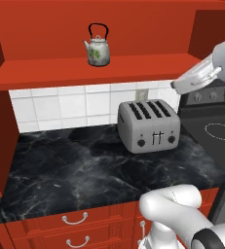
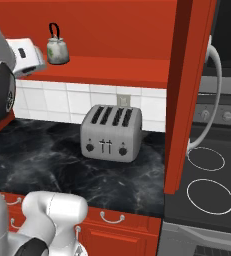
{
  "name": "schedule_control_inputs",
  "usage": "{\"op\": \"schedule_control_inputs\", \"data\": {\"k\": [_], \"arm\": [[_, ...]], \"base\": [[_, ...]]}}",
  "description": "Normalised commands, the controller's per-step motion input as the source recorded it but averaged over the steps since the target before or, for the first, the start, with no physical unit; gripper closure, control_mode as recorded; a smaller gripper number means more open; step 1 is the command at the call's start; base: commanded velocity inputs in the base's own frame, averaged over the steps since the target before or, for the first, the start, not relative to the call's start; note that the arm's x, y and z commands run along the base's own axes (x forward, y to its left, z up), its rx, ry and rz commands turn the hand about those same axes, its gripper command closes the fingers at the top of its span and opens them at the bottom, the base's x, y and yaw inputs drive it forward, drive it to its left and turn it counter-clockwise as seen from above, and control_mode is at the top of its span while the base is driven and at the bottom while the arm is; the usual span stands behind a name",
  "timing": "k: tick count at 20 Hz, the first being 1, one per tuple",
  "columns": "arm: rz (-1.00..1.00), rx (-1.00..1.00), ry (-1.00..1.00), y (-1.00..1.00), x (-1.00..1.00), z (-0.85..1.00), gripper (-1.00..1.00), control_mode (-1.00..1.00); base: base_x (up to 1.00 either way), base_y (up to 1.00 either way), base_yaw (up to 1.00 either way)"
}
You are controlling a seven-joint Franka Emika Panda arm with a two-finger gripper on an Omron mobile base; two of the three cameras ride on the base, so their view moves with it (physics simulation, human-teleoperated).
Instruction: Open the cabinet, pick the kettle from the cabinet, and place it in the sink.
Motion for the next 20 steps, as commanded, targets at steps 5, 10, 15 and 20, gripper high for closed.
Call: {"op": "schedule_control_inputs", "data": {"k": [5,10,15,20], "arm": [[-0.02,0.23,-0.06,0.0,0.35,0.0,-1.0,-1.0],[-0.01,0.11,-0.14,0.01,0.35,0.0,-1.0,-1.0],[-0.05,0.01,-0.08,0.04,0.37,0.0,-1.0,-1.0],[-0.07,0.0,0.02,0.03,0.34,0.08,-1.0,-1.0]], "base": [[0.0,0.0,0.0],[0.0,0.0,0.0],[0.0,0.0,0.0],[0.0,0.0,0.0]]}}
